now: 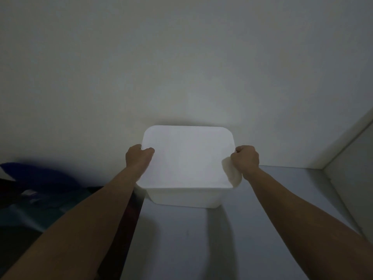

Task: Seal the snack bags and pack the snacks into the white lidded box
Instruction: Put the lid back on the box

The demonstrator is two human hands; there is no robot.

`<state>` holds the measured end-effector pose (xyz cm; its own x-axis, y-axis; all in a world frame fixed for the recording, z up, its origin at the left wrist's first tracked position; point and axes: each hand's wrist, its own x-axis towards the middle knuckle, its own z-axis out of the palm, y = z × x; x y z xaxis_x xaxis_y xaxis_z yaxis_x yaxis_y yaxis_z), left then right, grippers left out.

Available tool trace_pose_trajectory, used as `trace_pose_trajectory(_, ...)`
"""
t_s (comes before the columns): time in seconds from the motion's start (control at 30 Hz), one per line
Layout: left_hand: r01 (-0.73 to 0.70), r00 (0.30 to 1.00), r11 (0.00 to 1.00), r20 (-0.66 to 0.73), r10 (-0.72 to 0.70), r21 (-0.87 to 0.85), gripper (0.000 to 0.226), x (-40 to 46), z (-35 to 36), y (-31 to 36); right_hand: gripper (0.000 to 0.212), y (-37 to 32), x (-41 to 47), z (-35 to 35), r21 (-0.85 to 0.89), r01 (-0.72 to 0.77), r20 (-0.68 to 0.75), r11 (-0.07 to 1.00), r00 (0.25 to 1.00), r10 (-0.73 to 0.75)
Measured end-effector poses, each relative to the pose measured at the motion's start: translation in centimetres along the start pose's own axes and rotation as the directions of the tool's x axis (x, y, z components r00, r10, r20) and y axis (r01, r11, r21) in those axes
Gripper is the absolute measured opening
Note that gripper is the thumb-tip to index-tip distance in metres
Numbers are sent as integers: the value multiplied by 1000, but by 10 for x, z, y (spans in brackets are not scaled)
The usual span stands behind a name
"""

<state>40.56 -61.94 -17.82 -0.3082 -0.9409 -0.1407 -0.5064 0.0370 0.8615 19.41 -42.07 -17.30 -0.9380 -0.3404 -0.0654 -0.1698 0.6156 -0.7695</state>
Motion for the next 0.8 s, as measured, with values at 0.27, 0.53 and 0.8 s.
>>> trace_pose_trajectory(0.27,10,997,992,-75,-1,122,18,28,11,0,25,15,17,14,-4,-53,52,999,997,53)
trace_pose_trajectory(0.53,-33,995,993,-88,43,112,25,35,15,-9,30,26,10,33,97,-60,10,994,998,59)
trace_pose_trajectory(0.8,-30,991,997,-131,39,70,41,41,11,-16,19,23,7,36,68,-6,-5,998,1000,6)
